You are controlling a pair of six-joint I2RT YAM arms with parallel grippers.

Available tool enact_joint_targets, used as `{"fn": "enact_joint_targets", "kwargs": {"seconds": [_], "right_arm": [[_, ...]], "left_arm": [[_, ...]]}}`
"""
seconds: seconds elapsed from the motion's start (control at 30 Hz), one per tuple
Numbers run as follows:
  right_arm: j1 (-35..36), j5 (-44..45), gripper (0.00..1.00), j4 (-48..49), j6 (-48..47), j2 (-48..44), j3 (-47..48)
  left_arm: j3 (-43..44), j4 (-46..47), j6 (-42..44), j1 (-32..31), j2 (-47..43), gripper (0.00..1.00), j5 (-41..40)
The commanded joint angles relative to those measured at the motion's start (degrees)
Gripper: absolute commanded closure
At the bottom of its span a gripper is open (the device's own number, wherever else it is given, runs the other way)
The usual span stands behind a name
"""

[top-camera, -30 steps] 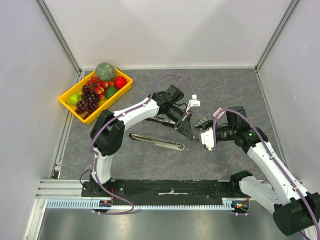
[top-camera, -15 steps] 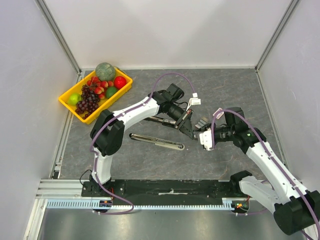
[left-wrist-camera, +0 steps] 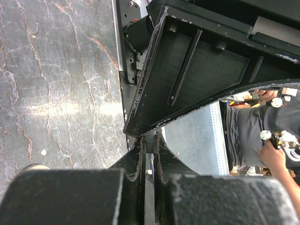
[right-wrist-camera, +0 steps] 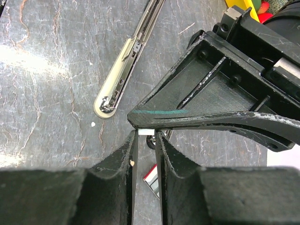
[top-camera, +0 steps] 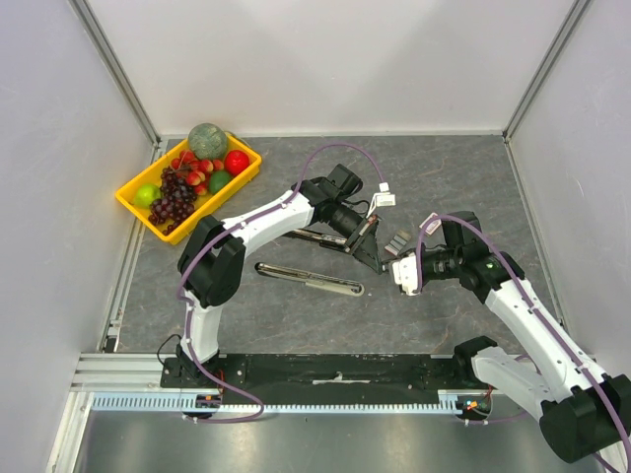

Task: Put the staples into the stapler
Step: Pick up the staple from the center of the board.

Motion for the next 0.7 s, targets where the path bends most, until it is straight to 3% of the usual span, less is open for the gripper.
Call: {"fn": "enact_joint_targets", "kwargs": {"seconds": [0.0, 0.17, 0.27, 0.37, 0.67], "right_arm": [[0.7, -1.1, 0.73, 1.2, -0.5, -0.5, -0.1], [1.0, 0.0, 0.74, 0.5, -1.1, -0.6, -0.1], [1.0, 0.9, 0.63, -0.7, -2.2, -0.9, 0.2], [1.0, 0.9, 0.60, -1.2, -2.4, -1.2, 0.5], [1.0, 0.6, 0.67, -0.2, -1.4, -1.3, 0.3]], "left_arm": [[2.6, 0.8, -1.7, -0.3, 0.6, 0.93, 2.6], [2.5, 0.9, -1.8, -0.2, 0.8, 0.91, 2.6], [2.5, 0.8, -1.8, -0.1, 0.9, 0.90, 2.0], [2.5, 0.9, -1.9, -0.1, 1.0, 0.90, 1.9], [2.6, 0.8, -1.8, -0.2, 1.1, 0.90, 1.8]]}}
